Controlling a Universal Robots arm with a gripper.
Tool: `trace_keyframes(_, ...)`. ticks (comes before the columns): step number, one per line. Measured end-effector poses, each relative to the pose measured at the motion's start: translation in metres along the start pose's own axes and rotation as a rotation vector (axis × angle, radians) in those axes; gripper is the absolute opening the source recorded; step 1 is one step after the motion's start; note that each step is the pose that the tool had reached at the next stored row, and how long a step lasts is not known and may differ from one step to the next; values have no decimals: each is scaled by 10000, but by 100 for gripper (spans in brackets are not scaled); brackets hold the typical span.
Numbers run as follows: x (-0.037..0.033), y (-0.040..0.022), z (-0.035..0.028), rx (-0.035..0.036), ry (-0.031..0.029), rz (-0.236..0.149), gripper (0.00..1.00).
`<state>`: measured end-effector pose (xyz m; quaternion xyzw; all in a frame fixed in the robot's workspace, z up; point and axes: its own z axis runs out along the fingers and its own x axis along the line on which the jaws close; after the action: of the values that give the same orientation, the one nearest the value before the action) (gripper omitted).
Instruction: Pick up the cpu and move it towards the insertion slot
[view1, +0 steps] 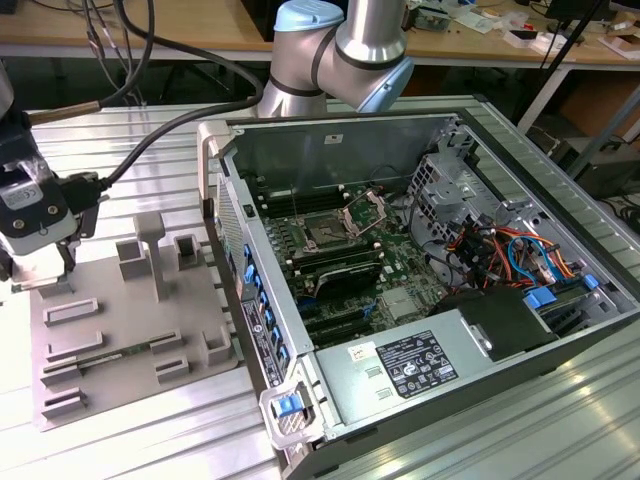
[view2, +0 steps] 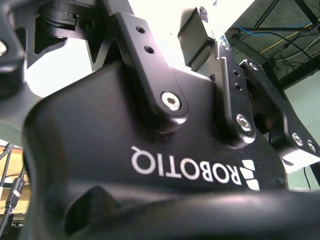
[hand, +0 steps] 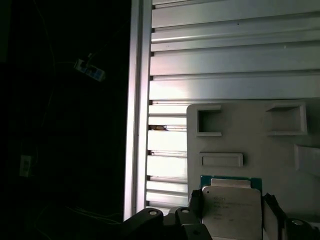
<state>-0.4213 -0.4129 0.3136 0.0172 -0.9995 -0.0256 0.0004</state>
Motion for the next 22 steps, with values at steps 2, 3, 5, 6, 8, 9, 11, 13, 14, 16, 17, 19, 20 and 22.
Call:
trace_keyframes(2,0,0,-6,0,0,0,55)
trace_keyframes(3,0,0,-10,0,0,0,55)
trace_keyframes(5,0,1,-16,0,1,0,55)
trace_keyframes(6,0,1,-21,0,1,0,55)
trace_keyframes(8,0,1,-29,-1,0,0,55)
trace_keyframes(9,0,2,-33,-1,1,0,55)
trace_keyframes(11,0,2,-42,-1,0,0,55)
trace_keyframes(13,0,2,-48,-1,0,0,55)
trace_keyframes(14,0,2,-53,-2,1,0,55)
trace_keyframes(16,0,3,-65,-4,1,-1,55)
trace_keyframes(17,0,3,-70,-6,0,-1,55)
trace_keyframes(19,0,4,-72,-8,-2,0,55)
trace_keyframes(20,0,4,-76,-7,0,-1,55)
trace_keyframes(22,0,4,-79,-8,-1,0,55)
